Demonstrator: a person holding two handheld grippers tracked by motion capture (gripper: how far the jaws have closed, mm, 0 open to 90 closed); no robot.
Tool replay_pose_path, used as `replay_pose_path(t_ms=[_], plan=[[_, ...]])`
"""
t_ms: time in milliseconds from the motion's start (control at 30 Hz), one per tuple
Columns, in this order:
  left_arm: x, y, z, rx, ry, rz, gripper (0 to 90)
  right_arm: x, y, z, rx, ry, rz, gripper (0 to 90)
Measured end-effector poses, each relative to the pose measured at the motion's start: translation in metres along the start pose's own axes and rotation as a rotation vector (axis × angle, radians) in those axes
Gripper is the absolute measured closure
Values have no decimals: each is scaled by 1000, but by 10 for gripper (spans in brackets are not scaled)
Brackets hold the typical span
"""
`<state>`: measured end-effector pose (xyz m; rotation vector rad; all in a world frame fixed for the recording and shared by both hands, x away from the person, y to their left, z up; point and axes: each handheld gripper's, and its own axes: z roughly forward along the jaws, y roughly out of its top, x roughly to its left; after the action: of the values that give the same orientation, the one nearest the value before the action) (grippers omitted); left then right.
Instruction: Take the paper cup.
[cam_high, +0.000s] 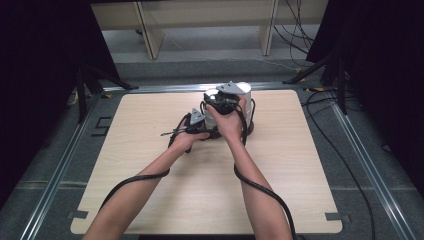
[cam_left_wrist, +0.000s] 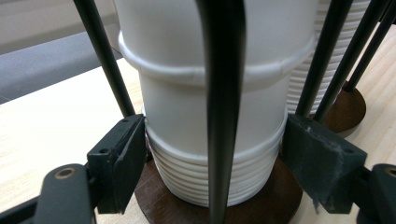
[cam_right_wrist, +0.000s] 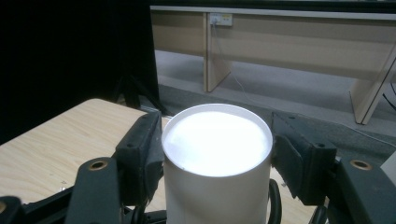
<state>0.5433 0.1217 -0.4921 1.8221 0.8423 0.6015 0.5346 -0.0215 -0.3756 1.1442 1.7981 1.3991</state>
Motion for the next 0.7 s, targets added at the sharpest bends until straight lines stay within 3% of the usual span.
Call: replay_pose_path(t_ms=[67, 100, 167, 433, 567, 633, 700], plan=[[0, 0, 0, -1, 3, 0, 223, -2, 2, -3, -9, 0, -8, 370], [0, 0, 0, 1, 0, 2, 222, -1, 5, -5, -18, 8, 19, 370], [0, 0, 0, 1, 0, 3, 222, -2, 7, -6, -33, 5, -10, 370], [0, -1, 0, -8, 2, 15, 223, 2, 17, -14, -64, 8, 10, 371], [-1, -1, 0, -5, 3, 19, 223, 2, 20, -16, -77, 17, -3, 371], [1, -1, -1, 14, 6, 46, 225, 4, 23, -19, -89, 14, 6, 371], [0, -1, -1, 4, 6, 36, 226, 4, 25, -21, -97, 9, -3, 371]])
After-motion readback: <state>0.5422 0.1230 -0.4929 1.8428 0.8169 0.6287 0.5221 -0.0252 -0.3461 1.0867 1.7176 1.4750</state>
